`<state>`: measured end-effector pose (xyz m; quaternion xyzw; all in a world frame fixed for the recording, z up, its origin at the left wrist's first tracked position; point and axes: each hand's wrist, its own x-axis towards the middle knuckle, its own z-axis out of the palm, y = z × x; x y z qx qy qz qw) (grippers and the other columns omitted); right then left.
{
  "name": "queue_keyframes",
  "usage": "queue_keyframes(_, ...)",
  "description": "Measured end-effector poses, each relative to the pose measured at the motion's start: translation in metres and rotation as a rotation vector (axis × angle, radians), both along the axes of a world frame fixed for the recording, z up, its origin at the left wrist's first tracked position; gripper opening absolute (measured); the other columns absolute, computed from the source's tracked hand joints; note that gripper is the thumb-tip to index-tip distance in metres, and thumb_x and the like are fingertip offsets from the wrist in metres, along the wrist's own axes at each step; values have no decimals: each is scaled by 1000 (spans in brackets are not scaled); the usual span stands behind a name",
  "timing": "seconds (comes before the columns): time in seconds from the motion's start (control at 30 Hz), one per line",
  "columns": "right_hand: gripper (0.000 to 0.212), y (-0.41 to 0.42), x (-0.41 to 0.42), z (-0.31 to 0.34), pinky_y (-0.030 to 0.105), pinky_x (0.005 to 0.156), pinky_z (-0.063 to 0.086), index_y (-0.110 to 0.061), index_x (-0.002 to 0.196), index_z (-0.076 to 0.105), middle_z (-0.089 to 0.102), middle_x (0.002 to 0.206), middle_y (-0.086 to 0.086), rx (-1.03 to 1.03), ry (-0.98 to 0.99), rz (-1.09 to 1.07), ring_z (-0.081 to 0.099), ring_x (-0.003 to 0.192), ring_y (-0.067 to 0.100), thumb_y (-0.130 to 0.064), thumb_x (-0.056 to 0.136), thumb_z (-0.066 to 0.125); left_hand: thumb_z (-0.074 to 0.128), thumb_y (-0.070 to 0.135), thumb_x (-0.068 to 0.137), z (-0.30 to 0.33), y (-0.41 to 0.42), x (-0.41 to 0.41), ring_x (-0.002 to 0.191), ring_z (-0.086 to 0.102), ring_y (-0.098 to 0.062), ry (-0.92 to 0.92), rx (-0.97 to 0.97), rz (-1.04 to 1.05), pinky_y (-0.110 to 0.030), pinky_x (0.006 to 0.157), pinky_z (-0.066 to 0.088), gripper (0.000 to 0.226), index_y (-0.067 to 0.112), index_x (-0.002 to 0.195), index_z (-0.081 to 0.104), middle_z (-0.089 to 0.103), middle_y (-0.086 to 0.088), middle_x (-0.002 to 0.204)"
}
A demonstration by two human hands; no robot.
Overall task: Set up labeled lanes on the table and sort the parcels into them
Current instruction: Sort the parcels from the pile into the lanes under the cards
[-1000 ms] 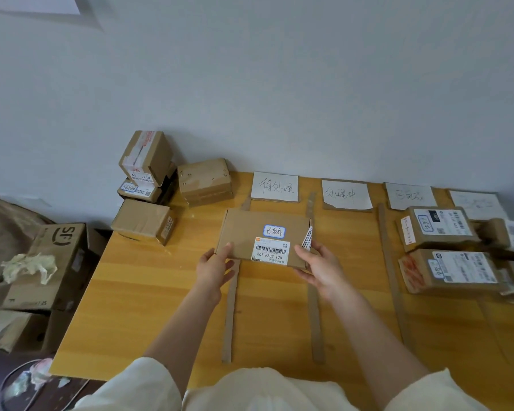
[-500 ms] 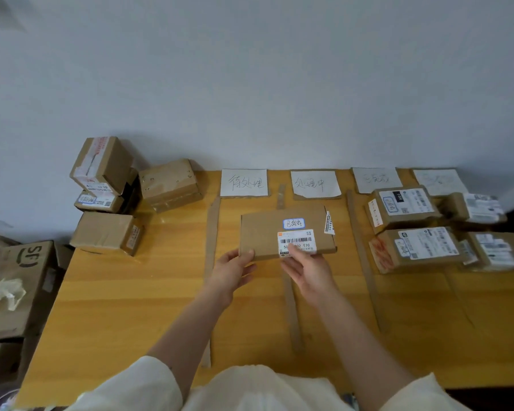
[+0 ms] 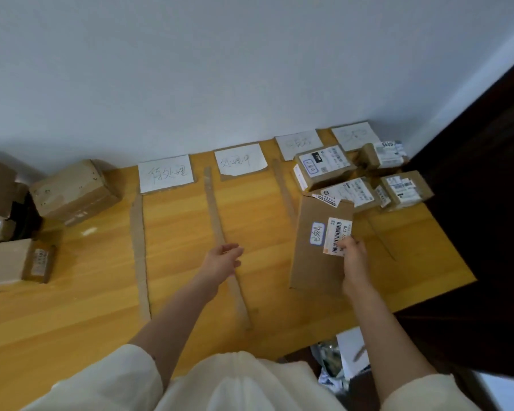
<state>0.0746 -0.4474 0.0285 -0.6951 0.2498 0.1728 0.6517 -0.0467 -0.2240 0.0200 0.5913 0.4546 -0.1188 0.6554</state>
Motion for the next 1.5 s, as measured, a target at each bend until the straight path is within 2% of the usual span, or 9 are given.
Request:
queue_keyframes(0.27, 27, -89, 24, -20, 30, 60, 42, -16, 119, 53, 63, 89, 0, -210, 66, 1, 58, 76, 15, -12, 93, 49, 56, 40, 94, -12, -47, 27, 101, 56, -16, 102, 120, -397, -30, 85, 41, 50, 18, 138, 49, 52, -2, 132)
queue_keyframes(0.37, 30, -109, 33, -32, 30, 61, 46, -14, 123, 54, 65, 93, 4, -276, 141, 69, 61, 77, 17, -15, 93, 51, 54, 39, 96, -18, -59, 35, 122, 51, -24, 147, 140, -474, -32, 92, 41, 51, 17, 141, 45, 44, -5, 145)
queue_keyframes(0.47, 26, -116, 45, -39, 28, 57, 43, -16, 120, 53, 63, 88, 2, -323, 168, 136, 60, 73, 16, -13, 94, 52, 53, 39, 96, -19, -65, 40, 87, 56, -12, 190, 167, -533, -31, 83, 43, 52, 18, 143, 43, 41, -6, 147)
queue_keyframes(0.6, 25, -118, 62, -47, 30, 60, 46, -21, 117, 54, 66, 96, 4, -395, 154, 225, 60, 75, 16, -16, 93, 54, 53, 37, 97, -25, -71, 43, 61, 41, -4, 214, 190, -546, -23, 57, 38, 52, 17, 143, 42, 50, -6, 134)
queue_keyframes(0.93, 37, -113, 63, -60, 23, 57, 47, -17, 124, 57, 62, 126, 10, -660, 15, 301, 64, 105, 28, -15, 89, 68, 54, 35, 96, -30, -74, 46, 62, 41, -3, 226, 220, -532, -20, 57, 38, 51, 16, 142, 44, 45, -9, 144)
queue_keyframes(1.17, 46, -106, 54, -72, 39, 81, 58, -25, 127, 58, 51, 133, 8, -743, 52, 428, 60, 110, 30, -17, 84, 73, 53, 36, 96, -26, -75, 46, 97, 51, -22, 209, 212, -535, -33, 90, 42, 50, 15, 141, 45, 43, -10, 146)
queue_keyframes(1.3, 40, -100, 55, -65, 34, 77, 56, -23, 123, 59, 51, 131, 8, -748, 35, 446, 59, 110, 30, -20, 85, 73, 54, 35, 96, -28, -74, 43, 117, 54, -27, 187, 228, -490, -36, 95, 44, 47, 15, 138, 49, 46, -10, 143)
queue_keyframes(1.4, 24, -87, 49, -55, 25, 62, 46, -21, 108, 62, 60, 121, 4, -633, -15, 437, 61, 99, 22, -26, 86, 71, 55, 33, 96, -30, -70, 37, 84, 57, -14, 147, 269, -409, -33, 82, 46, 40, 15, 132, 55, 54, -7, 135)
queue_keyframes(1.5, 19, -60, 38, -44, 22, 64, 43, -20, 99, 62, 63, 97, -6, -532, -88, 575, 60, 88, 13, -34, 88, 68, 55, 33, 96, -28, -62, 25, 87, 56, -17, 103, 321, -349, -33, 78, 46, 35, 18, 127, 57, 58, -1, 125)
